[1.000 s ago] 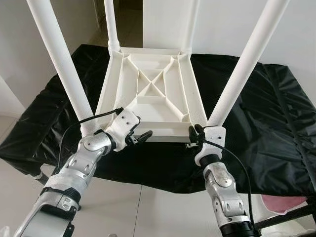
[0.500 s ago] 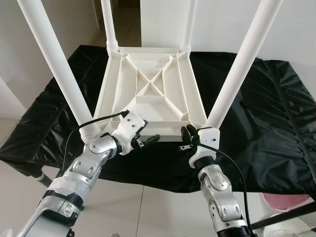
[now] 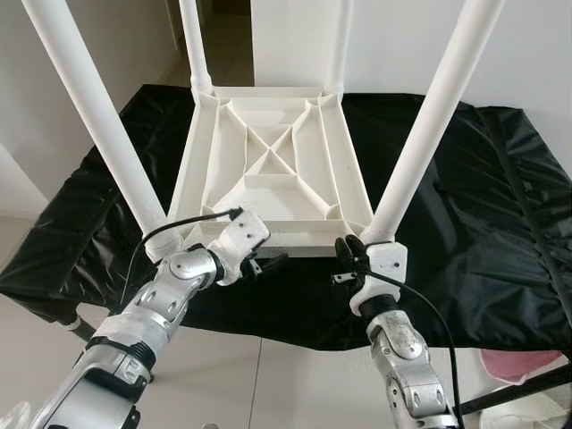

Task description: Building children table

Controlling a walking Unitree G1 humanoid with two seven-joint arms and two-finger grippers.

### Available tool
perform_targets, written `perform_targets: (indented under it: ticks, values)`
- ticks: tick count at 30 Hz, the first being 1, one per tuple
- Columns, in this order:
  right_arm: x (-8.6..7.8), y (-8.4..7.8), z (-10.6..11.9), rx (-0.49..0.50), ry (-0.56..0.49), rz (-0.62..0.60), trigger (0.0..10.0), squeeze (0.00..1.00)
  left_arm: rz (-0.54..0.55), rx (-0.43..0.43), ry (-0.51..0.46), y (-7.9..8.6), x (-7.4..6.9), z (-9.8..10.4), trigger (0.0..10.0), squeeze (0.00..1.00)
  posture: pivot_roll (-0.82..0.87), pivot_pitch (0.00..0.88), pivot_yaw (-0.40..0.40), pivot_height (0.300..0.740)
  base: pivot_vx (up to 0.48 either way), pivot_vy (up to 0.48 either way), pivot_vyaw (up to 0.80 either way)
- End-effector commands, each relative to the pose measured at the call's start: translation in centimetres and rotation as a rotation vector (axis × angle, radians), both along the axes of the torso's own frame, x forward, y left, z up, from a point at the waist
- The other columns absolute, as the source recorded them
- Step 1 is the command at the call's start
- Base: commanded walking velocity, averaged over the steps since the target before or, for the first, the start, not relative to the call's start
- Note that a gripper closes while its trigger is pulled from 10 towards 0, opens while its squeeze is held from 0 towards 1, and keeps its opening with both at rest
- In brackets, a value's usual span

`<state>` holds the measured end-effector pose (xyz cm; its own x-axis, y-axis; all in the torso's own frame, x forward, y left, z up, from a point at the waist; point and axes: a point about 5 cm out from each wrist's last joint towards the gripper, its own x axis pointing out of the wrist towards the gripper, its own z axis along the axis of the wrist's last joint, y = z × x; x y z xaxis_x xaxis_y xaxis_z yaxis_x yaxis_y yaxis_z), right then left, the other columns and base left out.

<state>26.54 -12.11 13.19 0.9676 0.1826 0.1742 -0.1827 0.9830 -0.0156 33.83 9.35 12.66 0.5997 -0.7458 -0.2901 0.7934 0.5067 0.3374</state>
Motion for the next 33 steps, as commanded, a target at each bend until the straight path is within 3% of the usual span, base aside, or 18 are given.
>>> perform_targets:
  ticks: [1,4,7,11,12,13,14,16,17,18,29,33]
  values:
    - [-0.2,-0.4,-0.1,0.002,0.005,-0.014,10.0,0.0,-0.143,0.09,0.127,0.2,-0.6,-1.2,10.0,0.0,-0.1,0.064,0.073,0.74,0.0,0.0,0.0]
    - [-0.3,-0.8,-0.2,-0.004,0.006,-0.032,10.0,0.0,-0.062,0.144,0.185,0.5,0.0,-1.8,10.0,0.0,-0.1,0.063,0.076,0.74,0.0,0.0,0.0]
    - [-0.3,-0.8,-0.2,-0.004,0.006,-0.032,10.0,0.0,-0.062,0.144,0.185,0.5,0.0,-1.8,10.0,0.0,-0.1,0.063,0.076,0.74,0.0,0.0,0.0]
    - [-0.3,-0.6,-0.3,0.001,0.008,-0.039,10.0,0.0,0.025,0.169,0.193,0.7,1.0,-1.9,10.0,0.0,-0.1,0.064,0.08,0.74,0.0,0.0,0.0]
    - [-0.3,-0.6,-0.2,0.003,0.008,-0.042,10.0,0.0,0.046,0.17,0.193,0.9,1.1,-1.9,8.1,0.0,-0.09,0.073,0.081,0.74,0.0,0.0,0.0]
    - [-0.3,-0.6,-0.2,0.004,0.008,-0.043,10.0,0.0,0.057,0.173,0.196,1.0,1.3,-1.9,8.1,0.0,-0.09,0.073,0.081,0.74,0.0,0.0,0.0]
    - [-0.2,-0.7,-0.2,0.005,0.008,-0.047,10.0,0.0,0.063,0.176,0.201,1.2,1.3,-2.0,2.5,0.0,-0.08,0.076,0.082,0.74,0.0,0.0,0.0]
    - [-0.2,-0.7,-0.2,0.005,0.008,-0.047,10.0,0.0,0.063,0.176,0.201,1.2,1.3,-2.0,2.5,0.0,-0.08,0.076,0.082,0.74,0.0,0.0,0.0]
    - [-0.1,-0.7,-0.2,0.004,0.008,-0.05,10.0,0.0,0.074,0.178,0.203,1.5,1.3,-2.1,2.0,0.0,-0.08,0.079,0.08,0.74,0.0,0.0,0.0]
    - [-0.1,-0.8,-0.2,0.004,0.009,-0.052,10.0,0.0,0.076,0.18,0.211,1.7,1.2,-2.2,0.0,0.0,-0.08,0.079,0.08,0.74,0.0,0.0,0.0]
    - [0.2,-1.2,-0.2,-0.003,0.011,-0.058,10.0,0.0,0.122,0.155,0.261,3.1,0.1,-3.4,0.0,0.0,-0.06,0.091,0.066,0.74,0.0,0.0,0.0]
    - [0.3,-1.1,-0.3,-0.011,0.017,-0.049,10.0,0.0,0.154,0.138,0.298,4.1,-1.2,-4.5,0.0,0.0,-0.06,0.097,0.062,0.74,0.0,0.0,0.0]
